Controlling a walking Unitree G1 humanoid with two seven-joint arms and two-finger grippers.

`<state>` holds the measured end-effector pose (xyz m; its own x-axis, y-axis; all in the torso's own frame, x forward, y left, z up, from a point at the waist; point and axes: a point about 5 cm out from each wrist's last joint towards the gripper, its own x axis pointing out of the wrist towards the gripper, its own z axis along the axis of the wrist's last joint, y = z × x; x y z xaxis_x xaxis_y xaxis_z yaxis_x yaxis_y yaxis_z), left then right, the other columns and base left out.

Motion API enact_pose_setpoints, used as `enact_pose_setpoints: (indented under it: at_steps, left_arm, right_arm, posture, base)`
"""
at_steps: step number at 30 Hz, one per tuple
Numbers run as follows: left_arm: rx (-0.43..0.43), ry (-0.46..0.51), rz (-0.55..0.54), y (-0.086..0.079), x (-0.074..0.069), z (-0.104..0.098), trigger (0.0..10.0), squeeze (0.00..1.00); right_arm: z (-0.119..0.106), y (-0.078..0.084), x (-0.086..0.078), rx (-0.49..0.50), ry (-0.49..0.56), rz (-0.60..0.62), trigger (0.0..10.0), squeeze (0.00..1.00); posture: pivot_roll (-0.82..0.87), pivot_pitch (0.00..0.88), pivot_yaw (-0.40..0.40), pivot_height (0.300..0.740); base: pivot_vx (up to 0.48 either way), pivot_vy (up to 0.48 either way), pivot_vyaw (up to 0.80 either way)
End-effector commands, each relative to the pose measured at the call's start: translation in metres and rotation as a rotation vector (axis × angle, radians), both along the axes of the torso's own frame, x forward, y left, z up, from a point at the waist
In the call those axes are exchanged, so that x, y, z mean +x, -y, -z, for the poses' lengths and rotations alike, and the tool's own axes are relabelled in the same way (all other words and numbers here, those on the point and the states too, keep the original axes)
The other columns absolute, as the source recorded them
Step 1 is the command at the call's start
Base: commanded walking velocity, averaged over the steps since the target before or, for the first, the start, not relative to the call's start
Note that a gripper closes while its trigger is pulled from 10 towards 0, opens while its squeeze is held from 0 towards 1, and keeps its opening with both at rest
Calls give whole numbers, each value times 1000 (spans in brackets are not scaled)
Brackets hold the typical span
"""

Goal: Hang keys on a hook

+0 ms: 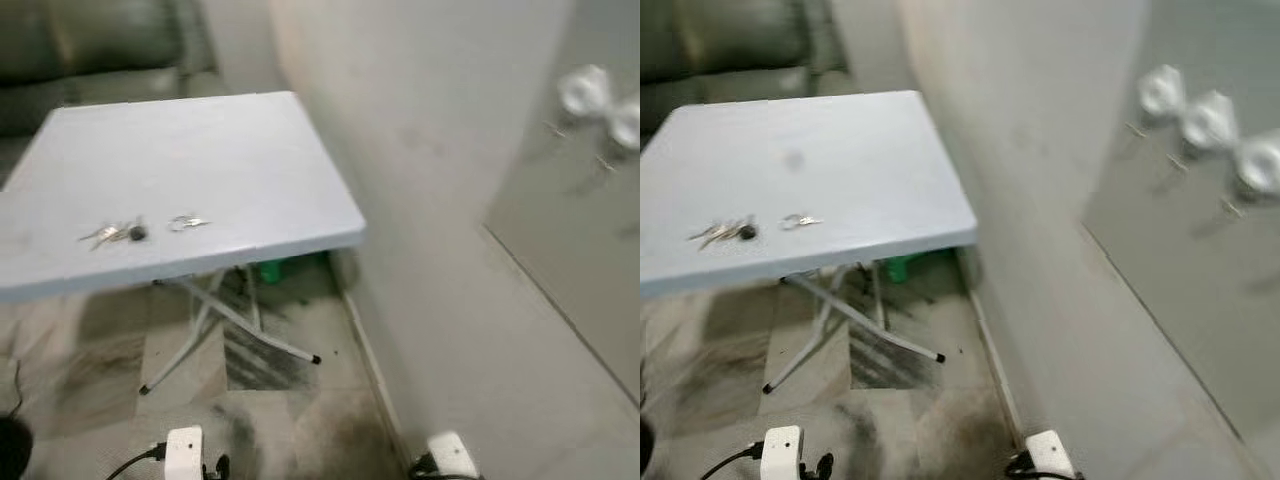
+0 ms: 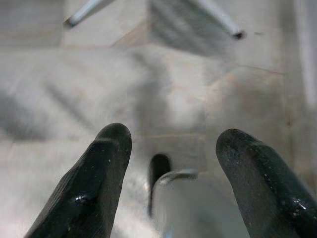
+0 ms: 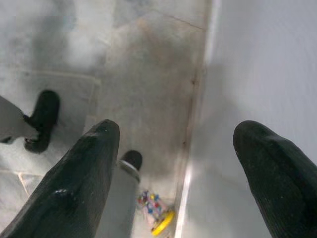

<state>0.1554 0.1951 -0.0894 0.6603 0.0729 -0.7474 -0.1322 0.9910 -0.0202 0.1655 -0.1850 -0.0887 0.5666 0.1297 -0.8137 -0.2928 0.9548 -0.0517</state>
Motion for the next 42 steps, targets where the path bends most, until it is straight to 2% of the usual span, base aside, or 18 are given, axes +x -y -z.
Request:
enact_pose_setpoints:
  at_steps: [1,7,9,14,17,42]
  left_arm:
    - [14,-9,-24,-3,1,0,10000,0]
    - [-3,-10,-17,-2,2,0,10000,0]
    - [-23,-5,-13,-1,2,0,10000,0]
    - [-24,-6,-13,-1,3,0,10000,0]
    - [-68,6,-38,0,4,-1,10000,0]
    - [-70,14,-28,0,7,-2,10000,0]
  right_arm:
    - [-1,-7,3,17,14,-3,10000,0]
    - [-1,-6,3,20,18,5,10000,0]
    - [-2,-6,5,54,31,37,10000,0]
    - [-2,-7,5,58,33,41,10000,0]
    - [-3,-7,6,64,37,44,10000,0]
    - [-2,-6,2,71,29,34,10000,0]
  posture:
    - [-93,0,-26,732]
    - [-95,0,-25,732]
    - [-97,0,-25,732]
    - [-97,0,-25,732]
    - [-98,0,-24,732]
    - [-90,0,-32,732]
  base:
    - [0,0,800]
    - [0,0,800]
    - [0,0,0]
    - [0,0,0]
    - [0,0,0]
    - [0,398,0]
